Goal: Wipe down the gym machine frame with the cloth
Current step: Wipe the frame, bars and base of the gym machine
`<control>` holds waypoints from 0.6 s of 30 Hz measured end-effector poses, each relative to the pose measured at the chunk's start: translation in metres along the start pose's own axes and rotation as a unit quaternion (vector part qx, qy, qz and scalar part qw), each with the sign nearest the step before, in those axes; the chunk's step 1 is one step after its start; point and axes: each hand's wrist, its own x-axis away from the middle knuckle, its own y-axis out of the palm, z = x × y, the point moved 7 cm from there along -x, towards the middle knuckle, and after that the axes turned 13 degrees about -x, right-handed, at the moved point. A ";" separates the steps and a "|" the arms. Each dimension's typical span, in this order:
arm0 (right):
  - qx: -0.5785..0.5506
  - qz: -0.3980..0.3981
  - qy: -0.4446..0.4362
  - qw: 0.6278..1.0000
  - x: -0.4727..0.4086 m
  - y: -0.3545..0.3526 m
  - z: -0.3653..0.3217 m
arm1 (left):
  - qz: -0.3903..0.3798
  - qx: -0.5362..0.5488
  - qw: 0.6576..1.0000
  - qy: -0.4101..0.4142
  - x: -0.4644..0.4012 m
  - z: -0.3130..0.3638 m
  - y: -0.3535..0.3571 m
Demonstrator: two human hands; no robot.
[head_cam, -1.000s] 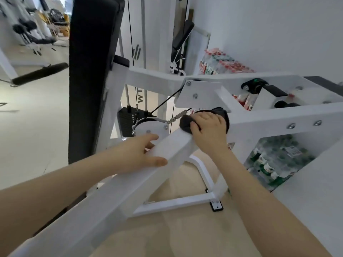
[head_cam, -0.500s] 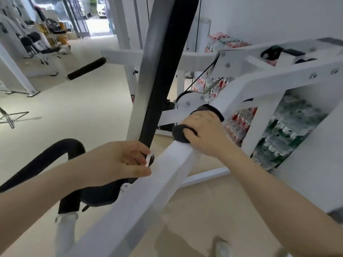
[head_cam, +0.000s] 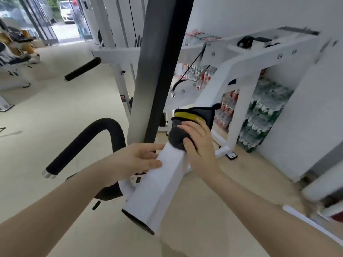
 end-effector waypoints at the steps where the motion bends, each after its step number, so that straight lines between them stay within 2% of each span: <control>1: -0.008 0.001 -0.007 1.000 0.018 0.008 -0.013 | 0.008 0.002 1.000 0.007 0.000 0.000 0.001; 3: -0.025 0.013 -0.007 1.000 0.031 0.017 -0.022 | 0.024 -0.001 1.000 0.018 0.000 0.000 0.001; 6: -0.070 0.114 0.093 0.987 0.014 0.001 -0.005 | 0.047 -0.022 0.998 0.039 0.001 -0.001 0.002; 8: -0.064 0.150 0.140 0.977 0.016 0.001 -0.008 | 0.071 -0.039 0.995 0.053 0.003 -0.001 0.004; 11: -0.061 0.139 0.157 0.976 0.056 0.026 -0.040 | 0.091 -0.090 0.990 0.051 0.005 0.002 0.003; 15: -0.117 0.137 0.160 0.971 0.112 0.051 -0.079 | 0.052 -0.085 0.993 0.059 0.006 -0.003 0.003; 18: -0.196 0.206 0.258 0.923 0.095 0.047 -0.042 | 0.040 -0.070 0.993 0.085 0.008 0.000 0.004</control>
